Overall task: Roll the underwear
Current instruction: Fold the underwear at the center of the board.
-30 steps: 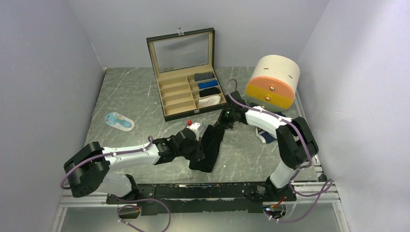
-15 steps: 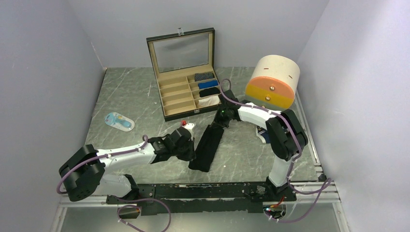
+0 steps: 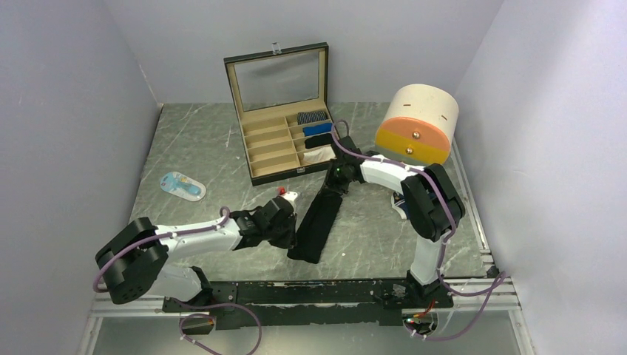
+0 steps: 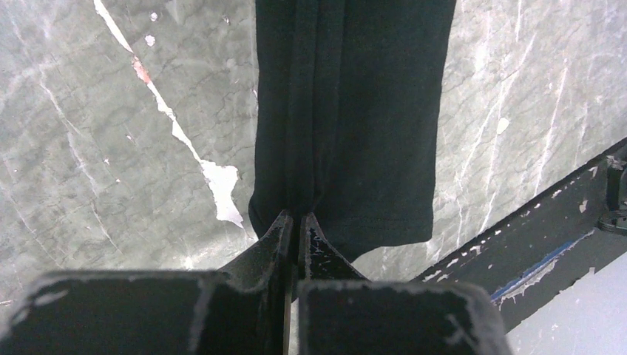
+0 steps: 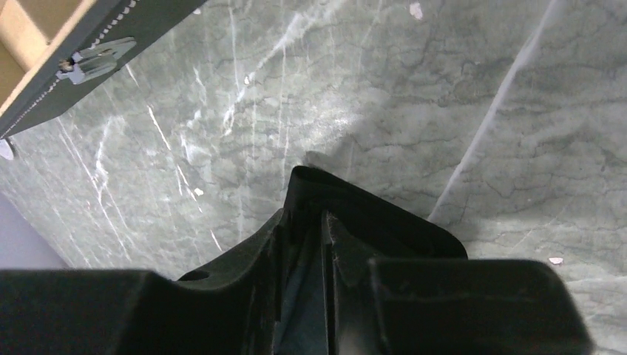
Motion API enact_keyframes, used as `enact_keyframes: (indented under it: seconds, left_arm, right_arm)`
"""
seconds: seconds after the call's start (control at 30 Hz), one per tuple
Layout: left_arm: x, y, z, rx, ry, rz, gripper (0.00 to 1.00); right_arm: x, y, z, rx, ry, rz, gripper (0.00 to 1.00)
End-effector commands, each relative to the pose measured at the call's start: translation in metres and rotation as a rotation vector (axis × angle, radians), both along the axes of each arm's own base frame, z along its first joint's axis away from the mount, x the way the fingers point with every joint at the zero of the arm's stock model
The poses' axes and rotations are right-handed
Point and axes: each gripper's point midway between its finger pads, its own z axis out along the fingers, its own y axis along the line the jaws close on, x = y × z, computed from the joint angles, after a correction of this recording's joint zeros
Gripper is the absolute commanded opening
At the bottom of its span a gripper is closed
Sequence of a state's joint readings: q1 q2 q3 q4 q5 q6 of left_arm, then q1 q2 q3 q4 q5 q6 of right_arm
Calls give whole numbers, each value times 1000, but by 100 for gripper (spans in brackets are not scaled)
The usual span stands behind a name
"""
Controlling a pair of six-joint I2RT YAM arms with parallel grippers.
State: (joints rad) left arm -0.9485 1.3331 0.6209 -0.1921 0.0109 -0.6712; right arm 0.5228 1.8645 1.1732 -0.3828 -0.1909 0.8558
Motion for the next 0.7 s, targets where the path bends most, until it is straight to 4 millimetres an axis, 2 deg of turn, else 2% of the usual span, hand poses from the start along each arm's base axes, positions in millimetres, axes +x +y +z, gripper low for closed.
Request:
enact_keyframes:
  seconds: [0.0, 0.1, 0.2, 0.33, 0.5, 0.67]
  left_arm:
    - [-3, 4, -7, 16, 16, -4, 5]
    - [-4, 2, -6, 5, 17, -6, 5]
    - [-4, 1, -5, 2, 20, -4, 6]
    - [-3, 1, -4, -2, 18, -2, 6]
    - [0, 0, -2, 11, 12, 0, 11]
    - [1, -1, 7, -3, 4, 8, 26]
  right_arm:
    - [15, 3, 14, -14, -63, 36, 27]
    - [17, 6, 25, 1, -95, 71, 32]
    - [17, 7, 39, 23, -139, 93, 43]
    - [14, 3, 55, 20, -187, 123, 46]
    - [0, 9, 66, 99, -239, 195, 40]
    - [-20, 4, 41, 104, -200, 234, 29]
